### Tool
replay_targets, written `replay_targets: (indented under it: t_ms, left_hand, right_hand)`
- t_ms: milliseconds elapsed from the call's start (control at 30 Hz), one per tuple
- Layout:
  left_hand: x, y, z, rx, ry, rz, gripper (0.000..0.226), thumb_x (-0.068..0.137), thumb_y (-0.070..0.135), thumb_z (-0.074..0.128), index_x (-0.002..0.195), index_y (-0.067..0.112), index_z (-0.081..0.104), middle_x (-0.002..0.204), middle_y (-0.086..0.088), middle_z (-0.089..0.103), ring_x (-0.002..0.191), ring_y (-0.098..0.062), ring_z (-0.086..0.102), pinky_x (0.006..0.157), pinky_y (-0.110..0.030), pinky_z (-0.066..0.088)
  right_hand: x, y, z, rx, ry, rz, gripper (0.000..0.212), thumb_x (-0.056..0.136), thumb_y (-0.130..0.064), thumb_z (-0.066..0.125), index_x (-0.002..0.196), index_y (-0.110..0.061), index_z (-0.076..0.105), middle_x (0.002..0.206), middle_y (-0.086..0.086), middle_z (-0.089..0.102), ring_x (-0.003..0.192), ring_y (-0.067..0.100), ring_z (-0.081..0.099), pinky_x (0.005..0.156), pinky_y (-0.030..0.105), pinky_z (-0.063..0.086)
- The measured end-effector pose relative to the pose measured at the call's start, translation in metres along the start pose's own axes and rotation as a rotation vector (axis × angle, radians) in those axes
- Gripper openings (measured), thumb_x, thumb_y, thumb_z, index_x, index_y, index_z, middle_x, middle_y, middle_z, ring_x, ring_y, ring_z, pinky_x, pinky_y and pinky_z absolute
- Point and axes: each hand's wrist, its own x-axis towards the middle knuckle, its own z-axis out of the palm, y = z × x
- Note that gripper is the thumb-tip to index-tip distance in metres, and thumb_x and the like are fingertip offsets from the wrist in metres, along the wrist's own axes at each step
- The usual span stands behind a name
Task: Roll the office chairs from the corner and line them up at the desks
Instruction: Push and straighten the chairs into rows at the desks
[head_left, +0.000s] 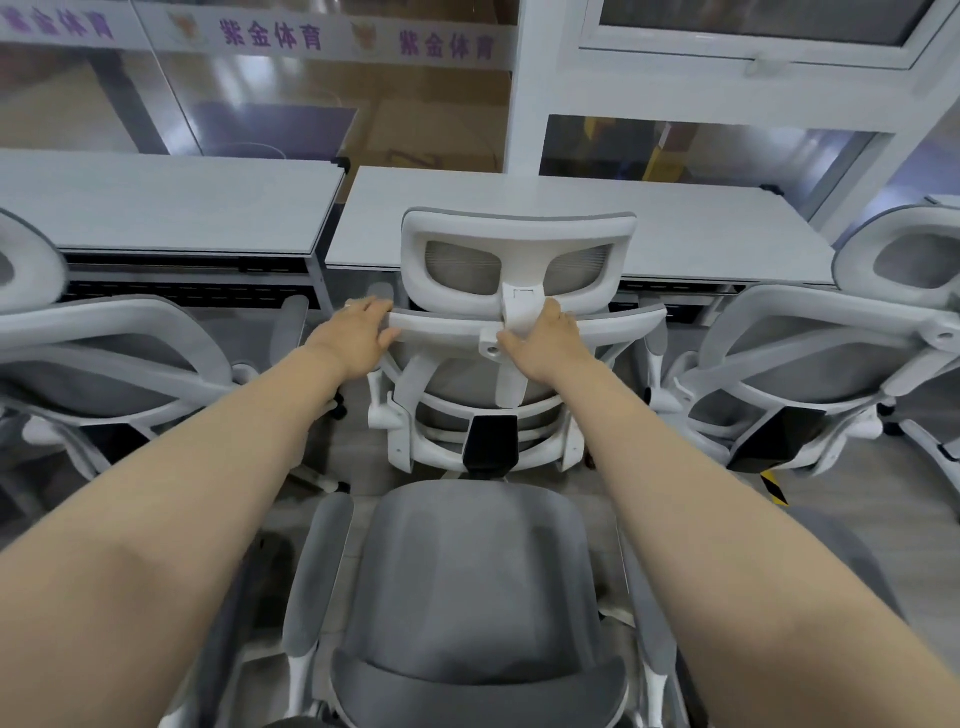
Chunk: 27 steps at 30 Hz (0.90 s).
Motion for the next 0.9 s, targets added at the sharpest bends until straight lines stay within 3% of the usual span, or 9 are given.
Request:
replay_targets:
  t_ms: [100, 167, 267, 433, 533, 700, 767, 900]
  left_hand:
    - [-0.016, -0.003, -0.002, 0.019, 0.027, 0.059, 0.052, 0.101, 0.032, 0.039, 0.147, 0.010, 0.028, 0.155, -0.012, 0.028, 0.140, -0.031, 0.029, 0.111, -0.046, 0.030]
    - [-0.032, -0.003, -0.002, 0.025, 0.024, 0.074, 0.049, 0.100, 0.032, 0.040, 0.144, 0.010, 0.033, 0.149, -0.011, 0.037, 0.134, -0.030, 0.036, 0.106, -0.045, 0.034]
    - [-0.062, 0.001, 0.000, 0.041, -0.013, 0.068, 0.054, 0.100, 0.036, 0.040, 0.148, 0.013, 0.028, 0.154, -0.009, 0.031, 0.141, -0.027, 0.028, 0.113, -0.044, 0.027]
    - [-0.134, 0.013, -0.001, -0.056, -0.009, 0.095, 0.050, 0.097, 0.034, 0.046, 0.143, 0.015, 0.040, 0.144, -0.005, 0.045, 0.133, -0.027, 0.041, 0.108, -0.040, 0.034]
    - [-0.188, 0.022, -0.006, -0.116, 0.015, 0.094, 0.046, 0.098, 0.031, 0.048, 0.142, 0.019, 0.042, 0.145, -0.002, 0.045, 0.132, -0.021, 0.042, 0.107, -0.034, 0.033]
    - [-0.273, 0.037, -0.015, -0.263, 0.016, 0.001, 0.041, 0.099, 0.033, 0.046, 0.139, 0.023, 0.046, 0.128, -0.007, 0.058, 0.101, -0.018, 0.055, 0.082, -0.025, 0.036]
    - [-0.301, 0.036, -0.014, -0.381, 0.032, -0.027, 0.036, 0.099, 0.033, 0.046, 0.134, 0.025, 0.052, 0.122, -0.008, 0.061, 0.108, -0.024, 0.057, 0.083, -0.028, 0.039]
    - [-0.359, 0.038, -0.018, -0.650, 0.095, -0.042, 0.029, 0.100, 0.035, 0.043, 0.122, 0.032, 0.061, 0.125, 0.015, 0.059, 0.120, -0.005, 0.050, 0.094, -0.022, 0.036]
  right_hand:
    - [-0.016, 0.016, -0.005, -0.039, -0.024, -0.062, 0.077, 0.088, -0.053, 0.056, 0.141, -0.004, 0.029, 0.139, 0.014, 0.044, 0.128, 0.032, 0.041, 0.104, 0.046, 0.039]
    - [-0.031, 0.023, -0.006, -0.038, -0.054, -0.081, 0.073, 0.088, -0.053, 0.054, 0.140, -0.007, 0.032, 0.136, 0.012, 0.047, 0.125, 0.031, 0.045, 0.102, 0.044, 0.040]
    - [-0.056, 0.031, -0.011, -0.015, -0.095, -0.103, 0.068, 0.091, -0.050, 0.053, 0.141, -0.010, 0.031, 0.135, 0.011, 0.049, 0.124, 0.030, 0.045, 0.095, 0.039, 0.039]
    - [-0.108, 0.042, -0.024, -0.028, -0.118, -0.169, 0.071, 0.093, -0.043, 0.054, 0.148, -0.009, 0.026, 0.148, 0.013, 0.039, 0.135, 0.030, 0.037, 0.109, 0.044, 0.035]
    - [-0.145, 0.055, -0.029, -0.074, -0.149, -0.142, 0.074, 0.093, -0.047, 0.051, 0.151, -0.011, 0.021, 0.152, 0.012, 0.034, 0.135, 0.032, 0.037, 0.109, 0.047, 0.036]
    - [-0.222, 0.065, -0.048, 0.047, -0.203, -0.084, 0.068, 0.094, -0.046, 0.052, 0.149, -0.016, 0.026, 0.150, 0.009, 0.040, 0.134, 0.027, 0.041, 0.105, 0.037, 0.038]
    - [-0.252, 0.075, -0.056, 0.102, -0.227, -0.049, 0.064, 0.093, -0.049, 0.052, 0.146, -0.021, 0.029, 0.149, 0.004, 0.041, 0.132, 0.023, 0.045, 0.105, 0.036, 0.038]
    - [-0.316, 0.097, -0.068, 0.293, -0.178, 0.012, 0.042, 0.094, -0.048, 0.052, 0.130, -0.027, 0.047, 0.129, -0.006, 0.055, 0.115, 0.014, 0.053, 0.101, 0.033, 0.040]
